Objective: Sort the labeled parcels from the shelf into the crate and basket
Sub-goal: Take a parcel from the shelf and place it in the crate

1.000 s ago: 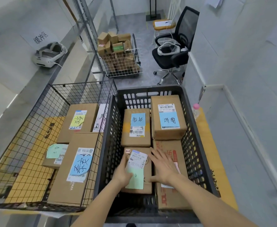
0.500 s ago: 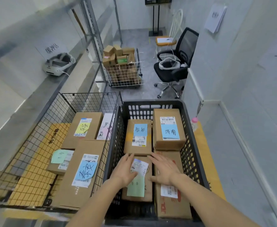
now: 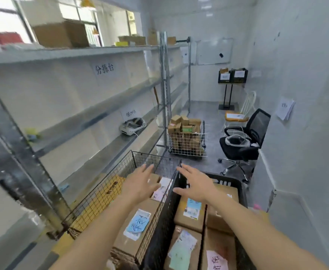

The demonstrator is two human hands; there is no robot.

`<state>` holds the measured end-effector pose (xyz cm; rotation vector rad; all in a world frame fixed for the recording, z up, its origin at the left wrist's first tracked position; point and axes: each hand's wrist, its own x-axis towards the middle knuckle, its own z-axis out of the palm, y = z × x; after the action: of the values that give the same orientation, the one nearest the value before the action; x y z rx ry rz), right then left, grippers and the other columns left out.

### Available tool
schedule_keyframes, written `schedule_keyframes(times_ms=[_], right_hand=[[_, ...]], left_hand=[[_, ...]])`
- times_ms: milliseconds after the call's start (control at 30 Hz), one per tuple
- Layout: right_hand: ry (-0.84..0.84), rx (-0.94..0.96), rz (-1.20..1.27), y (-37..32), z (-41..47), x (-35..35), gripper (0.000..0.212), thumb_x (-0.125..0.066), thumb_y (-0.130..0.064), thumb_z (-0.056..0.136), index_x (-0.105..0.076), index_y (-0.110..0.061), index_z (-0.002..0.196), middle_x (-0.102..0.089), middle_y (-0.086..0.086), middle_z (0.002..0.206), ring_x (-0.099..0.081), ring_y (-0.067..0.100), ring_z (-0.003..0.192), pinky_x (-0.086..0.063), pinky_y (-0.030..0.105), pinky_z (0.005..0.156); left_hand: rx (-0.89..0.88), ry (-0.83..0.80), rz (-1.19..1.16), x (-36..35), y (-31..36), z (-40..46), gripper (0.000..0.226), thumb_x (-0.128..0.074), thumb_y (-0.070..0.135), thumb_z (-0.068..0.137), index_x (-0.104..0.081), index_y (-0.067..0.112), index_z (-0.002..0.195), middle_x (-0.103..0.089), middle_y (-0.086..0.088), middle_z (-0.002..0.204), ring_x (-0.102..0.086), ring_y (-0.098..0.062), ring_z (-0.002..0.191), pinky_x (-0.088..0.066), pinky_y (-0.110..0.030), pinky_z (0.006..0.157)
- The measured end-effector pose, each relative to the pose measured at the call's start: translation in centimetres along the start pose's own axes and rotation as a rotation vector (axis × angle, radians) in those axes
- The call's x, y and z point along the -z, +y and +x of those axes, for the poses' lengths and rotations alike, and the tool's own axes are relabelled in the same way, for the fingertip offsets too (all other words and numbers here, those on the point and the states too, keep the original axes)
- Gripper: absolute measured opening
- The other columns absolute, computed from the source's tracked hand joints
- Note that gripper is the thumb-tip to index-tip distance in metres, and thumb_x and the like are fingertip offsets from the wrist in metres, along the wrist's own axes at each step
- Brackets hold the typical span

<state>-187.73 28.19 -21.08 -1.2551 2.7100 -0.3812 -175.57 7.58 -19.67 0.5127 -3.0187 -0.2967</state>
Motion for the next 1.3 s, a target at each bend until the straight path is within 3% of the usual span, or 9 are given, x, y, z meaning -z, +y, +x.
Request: schedule_keyframes(times_ms=[267,367,567,900,1100,1300], right_hand=[[0.048,0.296,0.006,-15.9,3.0,3.3,0.098,-0.049,-0.082,0.084,-0.009,-0.035,0.161,-0.009,-0.007,0.169,-0.019,0.019,0.153,-0.027,0.042,0.121],[0.069,0.434,0.03,-24.7,3.2,3.7,0.098,-0.05,-0.081,0.084,-0.01,-0.036,0.161,-0.01,-0.008,0.169,-0.021,0.018,0.152,-0.028,0.041,0.121],[0.045,0.719,0.104,-44.8,0.4,3.4,0.098,-0.049,-0.085,0.081,-0.008,-0.044,0.159,-0.014,-0.013,0.168,-0.029,0.019,0.149,-0.032,0.045,0.118],[-0.045,1.178,0.07,-78.5,-15.4,-2.1,0.094,-0.046,-0.084,0.083,-0.01,-0.043,0.16,-0.003,-0.015,0.169,-0.017,0.018,0.154,-0.018,0.041,0.123],[-0.009,1.329,0.138,-94.7,-27.9,-5.2,0.09,-0.044,-0.08,0.088,-0.015,-0.035,0.16,-0.012,-0.01,0.169,-0.024,0.019,0.152,-0.026,0.043,0.119],[-0.035,1.379,0.147,-105.5,-35.2,-8.2,0.082,-0.041,-0.075,0.093,-0.016,-0.035,0.16,-0.014,-0.011,0.168,-0.03,0.021,0.149,-0.037,0.046,0.114]], left_hand=[[0.309,0.211,0.102,11.2,-11.5,-13.0,0.091,-0.049,0.075,0.089,-0.017,0.03,0.161,-0.021,-0.002,0.167,-0.025,-0.024,0.152,-0.024,-0.041,0.123],[0.449,0.276,0.105,15.5,-16.5,-19.5,0.092,-0.047,0.078,0.088,-0.017,0.031,0.161,-0.017,-0.001,0.169,-0.019,-0.022,0.154,-0.02,-0.041,0.124],[0.672,0.446,0.142,22.3,-25.4,-36.2,0.091,-0.044,0.079,0.088,-0.018,0.032,0.161,-0.019,0.002,0.168,-0.021,-0.02,0.153,-0.026,-0.04,0.121],[1.056,0.671,0.279,30.3,-35.6,-72.1,0.083,-0.052,0.073,0.089,-0.032,0.03,0.158,-0.031,0.0,0.164,-0.031,-0.022,0.149,-0.03,-0.04,0.119],[1.286,0.729,0.27,31.0,-38.8,-91.0,0.082,-0.052,0.072,0.089,-0.031,0.03,0.157,-0.033,0.002,0.162,-0.033,-0.022,0.148,-0.032,-0.04,0.118],[1.378,0.805,0.2,31.7,-41.3,-102.4,0.078,-0.055,0.062,0.094,-0.03,0.024,0.158,-0.033,-0.001,0.162,-0.035,-0.025,0.146,-0.032,-0.042,0.117]])
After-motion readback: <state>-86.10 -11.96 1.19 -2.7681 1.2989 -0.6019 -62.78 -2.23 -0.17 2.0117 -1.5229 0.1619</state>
